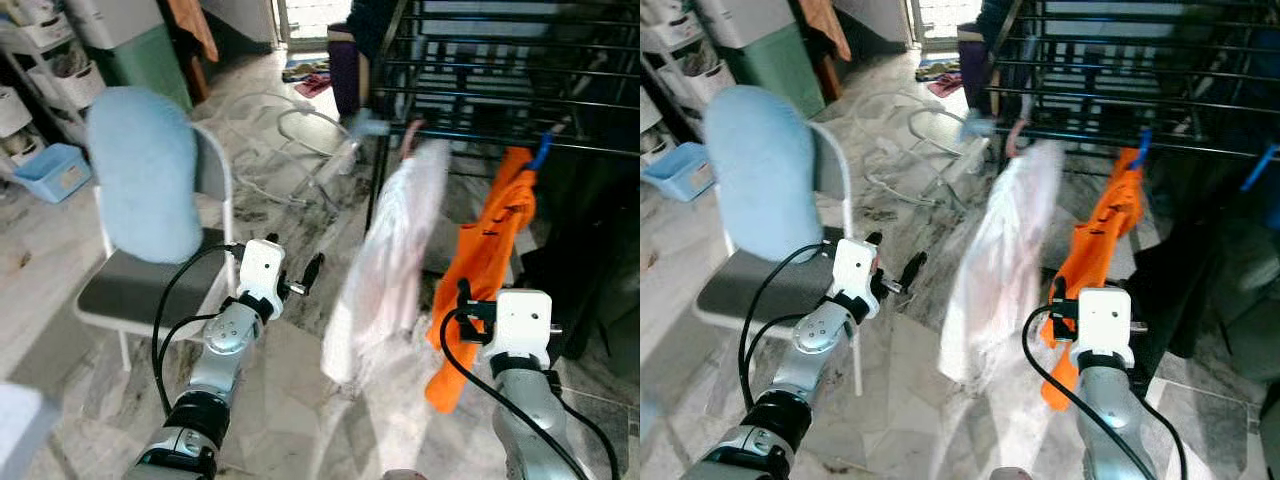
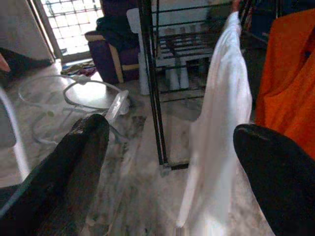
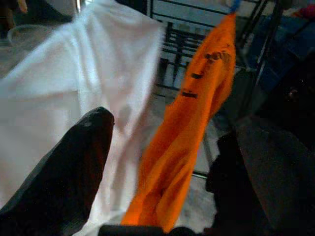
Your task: Hang hanger
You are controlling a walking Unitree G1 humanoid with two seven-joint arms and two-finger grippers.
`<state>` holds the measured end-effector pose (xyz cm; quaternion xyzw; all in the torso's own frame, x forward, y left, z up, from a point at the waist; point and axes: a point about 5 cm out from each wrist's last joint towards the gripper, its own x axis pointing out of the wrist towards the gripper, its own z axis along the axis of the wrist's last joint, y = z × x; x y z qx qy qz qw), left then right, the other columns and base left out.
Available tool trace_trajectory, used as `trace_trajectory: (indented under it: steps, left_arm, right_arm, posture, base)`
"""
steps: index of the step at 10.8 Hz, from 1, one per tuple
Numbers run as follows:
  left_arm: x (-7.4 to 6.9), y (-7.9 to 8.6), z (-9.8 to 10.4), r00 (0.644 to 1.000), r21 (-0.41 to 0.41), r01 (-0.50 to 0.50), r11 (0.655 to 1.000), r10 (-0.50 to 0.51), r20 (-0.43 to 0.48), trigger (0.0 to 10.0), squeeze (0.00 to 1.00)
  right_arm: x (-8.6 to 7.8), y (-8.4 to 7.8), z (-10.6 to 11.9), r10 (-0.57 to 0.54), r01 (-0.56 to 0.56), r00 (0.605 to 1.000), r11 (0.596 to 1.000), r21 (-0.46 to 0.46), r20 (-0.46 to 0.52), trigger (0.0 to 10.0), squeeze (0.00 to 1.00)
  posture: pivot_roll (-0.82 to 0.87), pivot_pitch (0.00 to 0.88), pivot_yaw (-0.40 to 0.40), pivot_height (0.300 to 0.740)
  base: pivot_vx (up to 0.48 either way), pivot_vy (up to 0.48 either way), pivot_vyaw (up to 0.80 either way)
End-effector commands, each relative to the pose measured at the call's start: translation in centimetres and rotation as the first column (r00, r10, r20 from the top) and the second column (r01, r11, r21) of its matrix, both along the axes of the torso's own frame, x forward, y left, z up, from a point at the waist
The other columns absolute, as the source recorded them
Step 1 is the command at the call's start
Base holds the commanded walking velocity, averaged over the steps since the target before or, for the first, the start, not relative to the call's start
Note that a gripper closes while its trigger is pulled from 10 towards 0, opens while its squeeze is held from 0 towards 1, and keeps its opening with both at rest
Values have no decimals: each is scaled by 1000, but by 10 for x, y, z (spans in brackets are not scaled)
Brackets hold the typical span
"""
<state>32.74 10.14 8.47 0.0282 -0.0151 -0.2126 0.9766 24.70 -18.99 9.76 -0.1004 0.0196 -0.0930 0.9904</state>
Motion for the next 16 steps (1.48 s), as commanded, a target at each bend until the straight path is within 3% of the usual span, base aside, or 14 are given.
trace_trajectory:
  steps: [1, 6, 8, 9, 11, 13, 16]
  left_arm:
    - [0, 2, -1, 1000, 1, -5, 1000, 5, -6, 10000, 0]
    - [0, -1, -3, 1000, 8, 9, 1000, -9, -16, 10000, 0]
    - [0, 2, -4, 1000, 41, -23, 999, 23, -2, 10000, 0]
    - [2, 10, -2, 997, 79, -80, 994, 78, 24, 10000, 0]
    - [6, 47, 6, 952, 133, -298, 945, 285, 110, 10000, 0]
    - [-3, 62, 7, 932, 127, -351, 928, 333, 141, 10000, 0]
    - [-29, 83, 1, 908, 154, -407, 901, 379, 179, 10000, 0]
  right_arm:
    - [-2, -1, 2, -5, 5, 1000, 1000, 3, 10, 10000, 0]
    - [-2, 0, 4, -8, 8, 1000, 1000, 0, 14, 10000, 0]
    - [-3, 0, 3, -7, 7, 1000, 1000, 1, 10, 10000, 0]
    - [-4, 1, 2, 6, -6, 1000, 1000, 6, 7, 10000, 0]
    - [2, 10, 12, 140, -142, 989, 989, 44, 48, 10000, 0]
    - [14, 24, 11, 231, -233, 972, 971, 56, 43, 10000, 0]
    - [30, 59, 10, 372, -375, 927, 924, 70, 50, 10000, 0]
  posture:
    - [-388, 45, 108, 740]
    - [-395, 59, 115, 740]
    - [-394, 62, 112, 740]
    - [-384, 59, 104, 740]
    - [-337, 46, 64, 740]
    - [-247, 38, 17, 740]
    - [-106, 57, -42, 740]
  base:
    - [0, 315, 0]
    - [0, 354, 0]
    - [0, 0, 0]
    - [0, 0, 0]
    - [0, 0, 0]
    - [0, 0, 0]
    - [0, 0, 0]
